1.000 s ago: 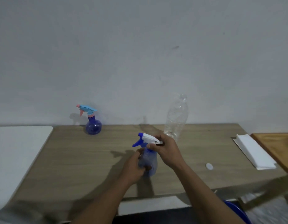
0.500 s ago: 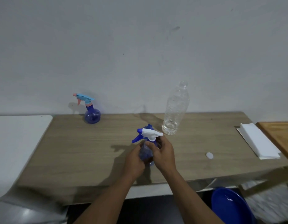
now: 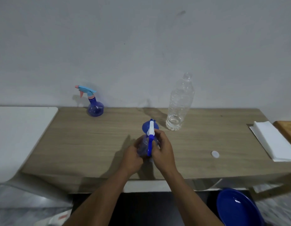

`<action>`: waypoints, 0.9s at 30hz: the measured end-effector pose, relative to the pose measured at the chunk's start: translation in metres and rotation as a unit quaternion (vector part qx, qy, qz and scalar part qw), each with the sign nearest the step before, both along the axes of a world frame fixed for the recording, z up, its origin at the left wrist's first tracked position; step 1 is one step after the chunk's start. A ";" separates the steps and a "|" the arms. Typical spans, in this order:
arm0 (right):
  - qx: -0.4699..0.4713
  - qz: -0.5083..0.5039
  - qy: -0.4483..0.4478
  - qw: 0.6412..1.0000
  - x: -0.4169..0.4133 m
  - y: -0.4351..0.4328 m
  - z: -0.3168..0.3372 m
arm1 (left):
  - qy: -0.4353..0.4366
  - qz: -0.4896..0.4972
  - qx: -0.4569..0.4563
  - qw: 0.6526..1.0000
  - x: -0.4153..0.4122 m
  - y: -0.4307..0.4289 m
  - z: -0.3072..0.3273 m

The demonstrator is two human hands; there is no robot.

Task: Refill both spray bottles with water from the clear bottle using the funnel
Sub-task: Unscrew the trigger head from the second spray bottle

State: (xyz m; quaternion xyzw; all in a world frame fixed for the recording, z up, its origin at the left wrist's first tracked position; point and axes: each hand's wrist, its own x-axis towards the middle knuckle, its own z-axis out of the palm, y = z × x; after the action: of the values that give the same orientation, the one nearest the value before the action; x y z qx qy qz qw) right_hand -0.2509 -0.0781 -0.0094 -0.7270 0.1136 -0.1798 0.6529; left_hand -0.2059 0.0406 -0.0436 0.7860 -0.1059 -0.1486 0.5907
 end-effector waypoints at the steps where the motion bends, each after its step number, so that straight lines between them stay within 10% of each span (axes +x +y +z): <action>1: 0.017 -0.004 0.007 1.000 0.001 0.000 -0.001 | -0.007 0.002 0.000 1.000 0.001 -0.001 -0.001; 27: -0.026 0.079 0.033 0.996 0.005 -0.018 0.002 | 0.018 0.003 -0.046 0.999 -0.001 -0.003 -0.003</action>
State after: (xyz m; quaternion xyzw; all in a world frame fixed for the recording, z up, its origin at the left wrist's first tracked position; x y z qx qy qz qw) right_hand -0.2463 -0.0958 -0.0071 -0.7557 0.0732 -0.1064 0.6421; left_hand -0.2072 0.0378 -0.0469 0.7556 -0.0998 -0.1564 0.6282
